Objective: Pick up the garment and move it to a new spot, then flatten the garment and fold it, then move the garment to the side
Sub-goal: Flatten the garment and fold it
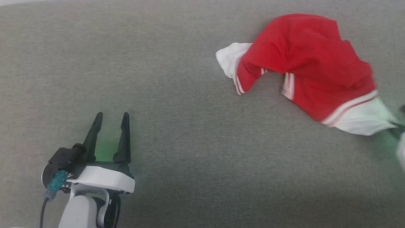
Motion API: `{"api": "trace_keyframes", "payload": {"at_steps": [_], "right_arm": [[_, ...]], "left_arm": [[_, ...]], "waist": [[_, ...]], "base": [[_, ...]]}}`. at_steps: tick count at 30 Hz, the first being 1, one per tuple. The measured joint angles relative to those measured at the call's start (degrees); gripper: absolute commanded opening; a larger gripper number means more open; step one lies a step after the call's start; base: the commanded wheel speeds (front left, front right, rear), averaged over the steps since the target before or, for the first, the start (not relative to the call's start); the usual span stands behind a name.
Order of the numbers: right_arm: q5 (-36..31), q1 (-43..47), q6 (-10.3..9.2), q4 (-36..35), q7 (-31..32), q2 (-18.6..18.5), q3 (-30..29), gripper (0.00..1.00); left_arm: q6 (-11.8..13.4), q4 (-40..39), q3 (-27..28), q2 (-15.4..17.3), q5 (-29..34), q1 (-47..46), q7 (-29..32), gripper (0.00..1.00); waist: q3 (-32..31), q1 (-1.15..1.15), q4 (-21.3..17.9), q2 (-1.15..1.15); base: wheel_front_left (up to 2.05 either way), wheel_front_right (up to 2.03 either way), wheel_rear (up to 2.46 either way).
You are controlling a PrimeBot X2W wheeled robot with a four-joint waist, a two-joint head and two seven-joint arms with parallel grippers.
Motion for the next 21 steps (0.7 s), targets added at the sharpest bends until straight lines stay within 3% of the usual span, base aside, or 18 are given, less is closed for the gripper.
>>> {"api": "trace_keyframes", "payload": {"at_steps": [8,15,16,17,18,21], "right_arm": [[-1.35,5.04,-0.01,10.17,-4.47,0.63,-13.1,0.0],[-4.47,5.76,-0.01,16.13,-8.29,3.2,-17.7,0.0],[-4.56,5.61,-0.01,16.25,-9.51,4.19,-17.94,0.14],[-4.66,5.36,-0.01,16.36,-10.66,5.24,-18.23,0.43],[-5.1,5.09,0.0,16.47,-11.91,6.22,-18.48,0.98],[-6.61,4.88,-0.01,17.2,-16.05,8.05,-20.63,1.0]], "left_arm": [[-0.01,-0.23,-0.65,1.54,0.0,-1.39,-0.01,1.0],[-0.01,-0.25,-1.15,3.1,-0.22,-2.32,0.0,1.0],[-0.01,-0.34,-1.34,3.65,-0.41,-2.49,0.0,1.0],[-0.01,-0.51,-1.78,4.32,-0.44,-2.82,0.0,1.0],[-0.01,-0.85,-2.36,5.19,-0.47,-3.38,0.0,1.0],[-0.01,-2.02,-5.11,9.07,-0.64,-5.72,0.0,1.0]], "waist": [[2.18,0.0,-2.07,0.0],[3.04,0.0,-2.0,0.0],[2.99,0.0,-2.17,0.0],[2.86,0.0,-2.39,0.0],[2.68,0.0,-2.63,0.0],[2.02,-0.01,-3.67,0.0]], "base": [[0.0,0.0,0.0],[0.0,0.0,0.0],[0.0,0.0,0.0],[0.0,0.0,0.0],[0.0,0.0,0.0],[0.0,0.0,0.0]]}}
